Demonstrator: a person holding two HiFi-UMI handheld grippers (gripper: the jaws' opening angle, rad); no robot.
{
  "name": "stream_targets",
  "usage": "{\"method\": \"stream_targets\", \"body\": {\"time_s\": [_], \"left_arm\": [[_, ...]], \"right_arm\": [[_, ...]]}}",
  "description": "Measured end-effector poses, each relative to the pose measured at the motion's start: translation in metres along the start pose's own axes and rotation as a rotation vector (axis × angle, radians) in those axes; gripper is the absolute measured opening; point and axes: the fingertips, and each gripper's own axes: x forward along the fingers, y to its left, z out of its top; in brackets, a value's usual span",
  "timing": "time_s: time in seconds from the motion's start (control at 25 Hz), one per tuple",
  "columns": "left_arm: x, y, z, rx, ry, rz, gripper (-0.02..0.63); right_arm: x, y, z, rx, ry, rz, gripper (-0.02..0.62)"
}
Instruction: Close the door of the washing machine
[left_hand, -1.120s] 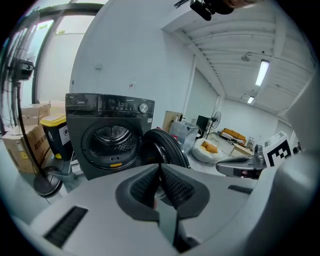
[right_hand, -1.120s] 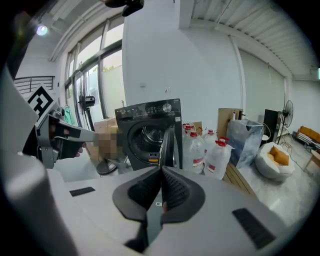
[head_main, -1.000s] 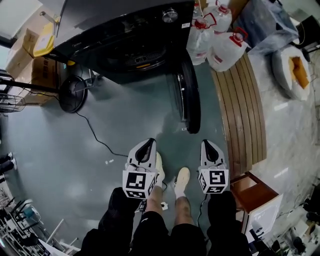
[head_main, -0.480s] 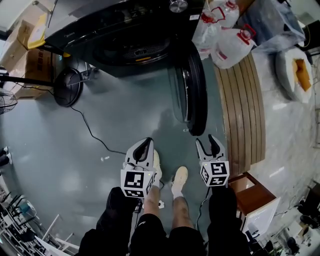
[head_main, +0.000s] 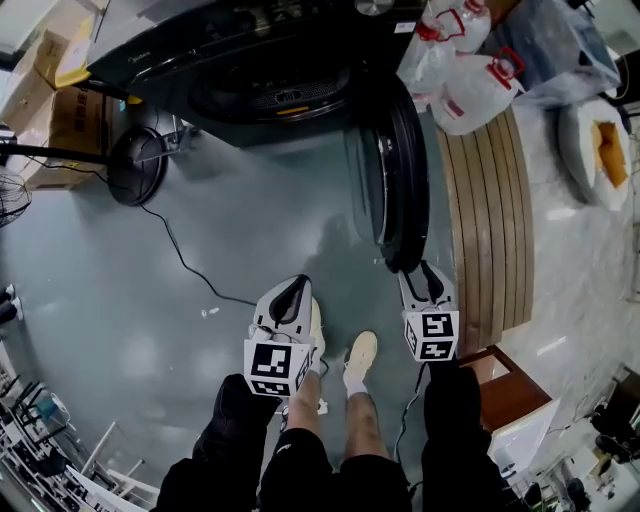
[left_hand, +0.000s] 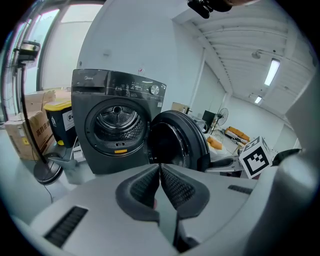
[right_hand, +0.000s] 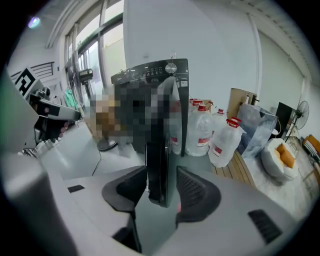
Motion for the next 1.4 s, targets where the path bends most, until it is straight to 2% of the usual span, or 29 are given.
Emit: {"method": "stream_targets", "body": {"time_s": [0.28, 0.76, 1.4], "left_arm": [[-0.007, 0.016, -0.004, -0.008, 0.002, 0.019, 0.031], [-0.032, 0.060, -0.007, -0.036, -0.025, 0.072, 0.031], [-0.074, 0.141, -0.009, -0.094, -0.056, 0.162, 0.031]], "right_arm": [[0.006, 0.004, 0.005, -0.012, 0.017, -0.057, 0.084], [0.022, 0.063, 0.017, -0.032, 0.015, 0.016, 0.101], [0.055, 0.150, 0.043, 0.019, 0.023, 0.073, 0.120]]}}
